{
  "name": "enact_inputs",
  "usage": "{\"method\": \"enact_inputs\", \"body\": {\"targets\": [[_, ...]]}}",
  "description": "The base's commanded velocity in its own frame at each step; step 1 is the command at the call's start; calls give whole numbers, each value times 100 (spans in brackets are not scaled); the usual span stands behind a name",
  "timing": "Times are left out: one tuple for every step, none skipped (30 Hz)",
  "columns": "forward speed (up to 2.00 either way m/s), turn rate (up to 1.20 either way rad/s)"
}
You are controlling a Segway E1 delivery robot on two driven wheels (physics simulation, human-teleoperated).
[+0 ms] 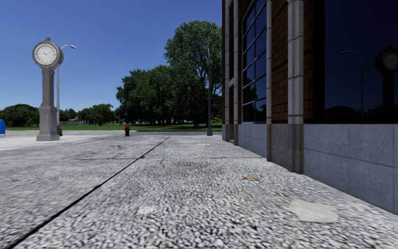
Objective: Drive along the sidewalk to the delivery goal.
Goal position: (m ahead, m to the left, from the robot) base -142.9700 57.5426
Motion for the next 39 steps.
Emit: {"method": "enact_inputs", "body": {"targets": [[51, 14], [50, 15], [50, 15], [50, 15], [50, 15], [50, 15], [50, 15], [50, 15], [50, 15], [50, 15], [50, 15], [50, 15], [50, 15], [50, 15], [50, 16], [50, 19], [51, 26], [61, 28], [66, 28], [66, 28], [68, 29], [68, 29], [68, 29], [68, 29], [68, 29], [68, 29], [68, 30], [68, 31], [68, 31], [68, 31], [68, 31], [68, 32], [68, 32], [68, 32], [68, 32], [68, 32], [68, 32], [68, 32], [68, 32]]}}
